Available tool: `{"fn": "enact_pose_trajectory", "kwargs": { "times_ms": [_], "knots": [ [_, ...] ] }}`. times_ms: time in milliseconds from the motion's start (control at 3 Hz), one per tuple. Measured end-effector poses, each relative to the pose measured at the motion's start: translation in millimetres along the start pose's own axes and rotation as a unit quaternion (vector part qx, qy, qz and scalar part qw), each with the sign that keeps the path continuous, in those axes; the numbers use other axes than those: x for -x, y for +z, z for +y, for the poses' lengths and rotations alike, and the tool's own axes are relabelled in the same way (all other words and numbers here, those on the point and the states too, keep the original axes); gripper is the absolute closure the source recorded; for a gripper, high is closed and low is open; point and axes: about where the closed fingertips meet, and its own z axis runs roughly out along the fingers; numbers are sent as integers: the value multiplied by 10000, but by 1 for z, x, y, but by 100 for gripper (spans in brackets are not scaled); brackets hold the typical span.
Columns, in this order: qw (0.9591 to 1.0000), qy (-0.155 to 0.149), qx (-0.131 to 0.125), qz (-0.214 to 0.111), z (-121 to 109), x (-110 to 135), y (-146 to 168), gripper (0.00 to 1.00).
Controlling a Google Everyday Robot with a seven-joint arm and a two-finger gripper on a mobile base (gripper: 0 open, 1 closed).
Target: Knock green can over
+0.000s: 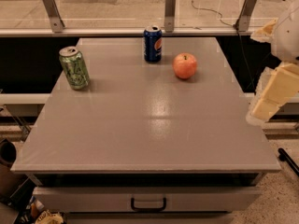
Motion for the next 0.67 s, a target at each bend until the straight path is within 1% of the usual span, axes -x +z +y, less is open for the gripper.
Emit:
{"fn": "enact_pose_trajectory", "kwargs": {
  "times_ms": [333,667],
  "knots": [
    [9967,130,-107,-790,-4,27,9,0],
    [9828,427,-66,-1798,-3,76,35,0]
  ]
}}
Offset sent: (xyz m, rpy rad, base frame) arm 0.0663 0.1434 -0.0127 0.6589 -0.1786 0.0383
